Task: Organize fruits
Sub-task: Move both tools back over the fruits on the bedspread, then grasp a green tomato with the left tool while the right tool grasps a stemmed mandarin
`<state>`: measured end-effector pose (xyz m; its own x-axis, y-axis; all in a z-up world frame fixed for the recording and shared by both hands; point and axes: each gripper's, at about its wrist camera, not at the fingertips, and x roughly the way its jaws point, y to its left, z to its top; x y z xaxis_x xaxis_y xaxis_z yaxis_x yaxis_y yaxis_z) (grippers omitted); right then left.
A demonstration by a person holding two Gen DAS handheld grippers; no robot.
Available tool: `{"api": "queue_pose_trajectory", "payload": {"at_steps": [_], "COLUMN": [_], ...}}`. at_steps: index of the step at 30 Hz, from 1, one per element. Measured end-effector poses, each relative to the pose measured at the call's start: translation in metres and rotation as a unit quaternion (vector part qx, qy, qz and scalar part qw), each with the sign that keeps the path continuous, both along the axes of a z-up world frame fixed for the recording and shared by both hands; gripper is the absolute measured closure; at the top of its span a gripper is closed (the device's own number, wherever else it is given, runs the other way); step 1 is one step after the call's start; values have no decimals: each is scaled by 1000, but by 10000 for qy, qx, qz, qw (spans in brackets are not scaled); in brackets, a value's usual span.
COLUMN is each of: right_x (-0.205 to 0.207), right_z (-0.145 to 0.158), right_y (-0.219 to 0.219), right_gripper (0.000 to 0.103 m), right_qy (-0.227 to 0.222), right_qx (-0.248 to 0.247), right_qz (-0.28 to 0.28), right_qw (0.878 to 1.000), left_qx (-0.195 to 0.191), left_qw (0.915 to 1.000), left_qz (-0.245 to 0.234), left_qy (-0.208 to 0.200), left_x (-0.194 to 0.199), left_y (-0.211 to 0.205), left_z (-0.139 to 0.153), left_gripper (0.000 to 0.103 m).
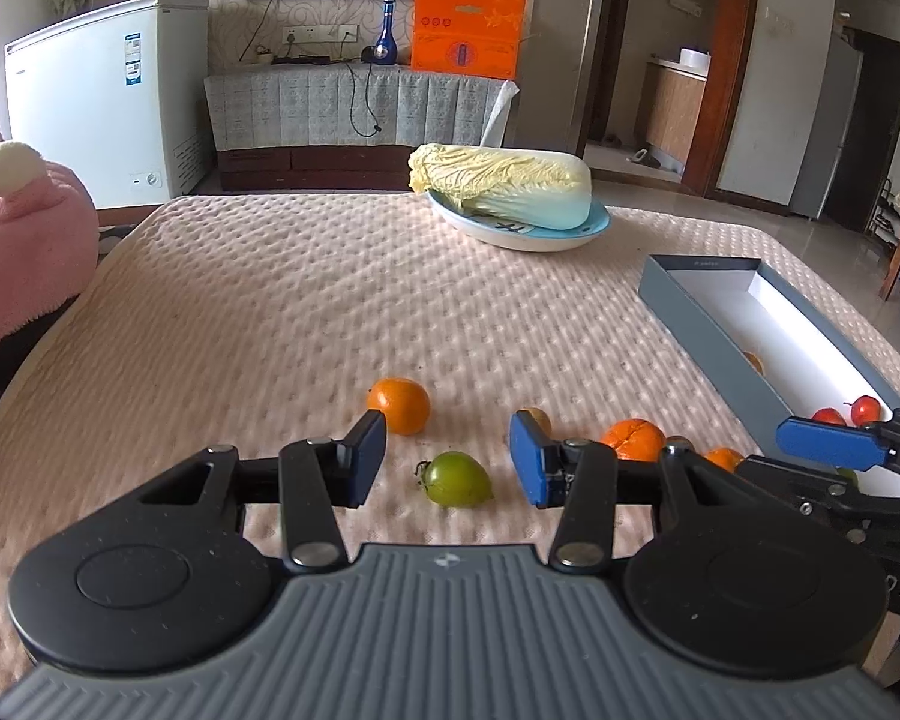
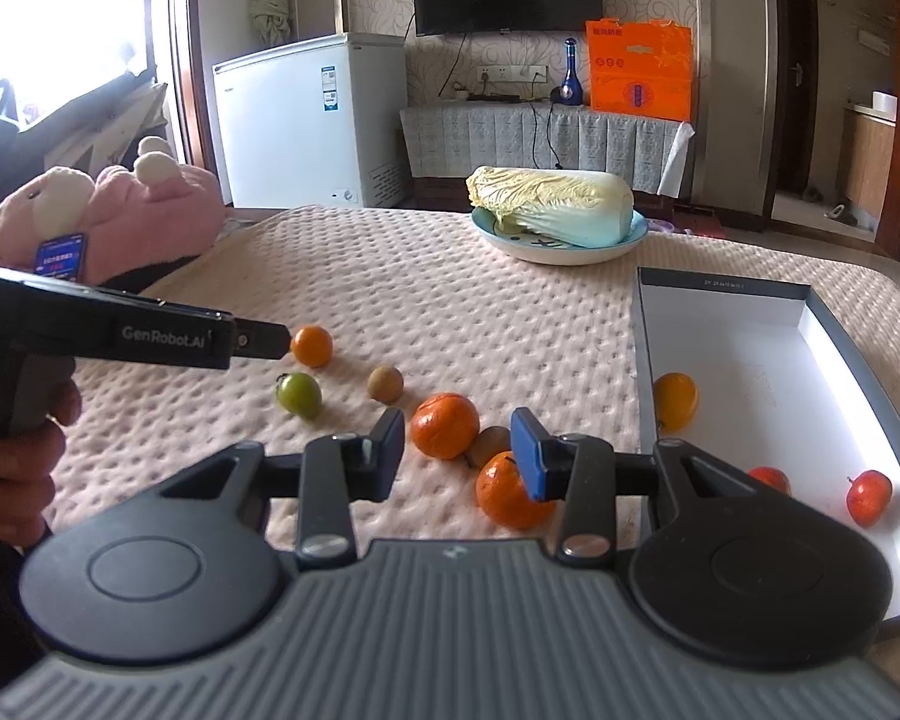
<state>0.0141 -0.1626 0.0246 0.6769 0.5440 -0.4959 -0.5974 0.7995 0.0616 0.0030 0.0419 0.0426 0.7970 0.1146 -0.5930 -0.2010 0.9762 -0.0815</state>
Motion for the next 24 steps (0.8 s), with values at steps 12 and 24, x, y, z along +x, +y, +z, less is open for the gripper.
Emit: {"api": "queue_pose_trajectory", "payload": {"at_steps": [12,24], "right_x": [0,3], "right_z": [-9,-20], "right_y": [5,12], "right_gripper": [61,61], "right_qy": [100,-6], "right_qx": [-266,-720], "right_qz": [-29,-214], "right_qw": [9996,9972], "left_qx": [-26,-61], "left_qw": [10000,9993], "left_qz": [18,51], "left_qy": [86,367], "left_x": [-1,8], "left_y": [7,12], "left_z": [-3,-22], "left_gripper": [51,51]}}
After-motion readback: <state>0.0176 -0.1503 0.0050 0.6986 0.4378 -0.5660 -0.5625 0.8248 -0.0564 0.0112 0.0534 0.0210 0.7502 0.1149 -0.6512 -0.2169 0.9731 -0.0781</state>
